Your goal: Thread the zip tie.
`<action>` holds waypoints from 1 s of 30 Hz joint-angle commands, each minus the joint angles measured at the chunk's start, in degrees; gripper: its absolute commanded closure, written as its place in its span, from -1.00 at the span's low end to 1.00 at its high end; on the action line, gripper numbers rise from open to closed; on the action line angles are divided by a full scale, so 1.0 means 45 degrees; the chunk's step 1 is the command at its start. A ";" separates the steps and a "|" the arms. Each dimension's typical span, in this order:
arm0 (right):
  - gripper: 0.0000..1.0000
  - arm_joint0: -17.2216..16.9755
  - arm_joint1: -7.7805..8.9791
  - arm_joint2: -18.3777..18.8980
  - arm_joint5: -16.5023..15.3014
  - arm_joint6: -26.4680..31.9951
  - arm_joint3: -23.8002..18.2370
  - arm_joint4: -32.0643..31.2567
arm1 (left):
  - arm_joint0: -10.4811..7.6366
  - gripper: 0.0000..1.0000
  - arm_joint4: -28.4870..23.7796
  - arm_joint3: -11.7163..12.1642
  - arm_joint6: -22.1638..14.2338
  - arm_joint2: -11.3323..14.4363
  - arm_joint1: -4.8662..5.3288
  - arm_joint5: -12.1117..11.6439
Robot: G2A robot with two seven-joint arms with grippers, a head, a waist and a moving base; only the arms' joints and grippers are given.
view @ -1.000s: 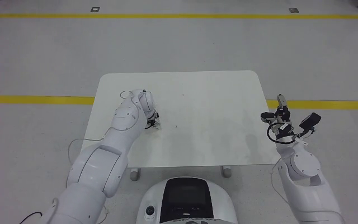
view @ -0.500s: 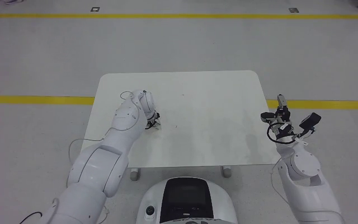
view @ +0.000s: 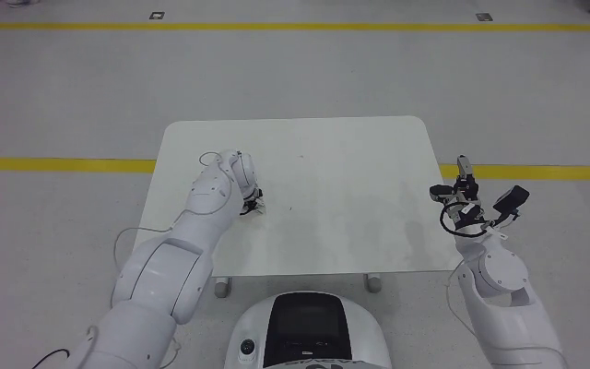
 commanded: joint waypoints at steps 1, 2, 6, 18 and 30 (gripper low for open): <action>-1.00 0.0000 0.0000 0.0000 0.0000 0.0000 0.0000 0.0000 | -0.0063 1.00 -0.0023 0.0065 0.0037 0.0004 -0.0012 0.0000; -1.00 0.0000 0.0000 0.0000 0.0000 0.0000 0.0000 0.0000 | -0.0090 1.00 -0.0032 0.0077 0.0043 0.0008 -0.0017 0.0000; -1.00 0.0000 0.0000 0.0000 0.0000 0.0000 0.0000 0.0000 | -0.0162 1.00 -0.0044 -0.0053 -0.0023 0.0046 -0.0027 0.0000; -1.00 0.0000 0.0000 0.0000 0.0000 0.0000 0.0000 0.0000 | 0.0297 1.00 0.0521 -0.1594 -0.0703 -0.0035 0.0206 0.0000; -1.00 0.0000 0.0000 0.0000 0.0000 0.0000 0.0000 0.0000 | 0.2466 1.00 0.2594 -0.5667 -0.2183 -0.1454 0.0708 0.0000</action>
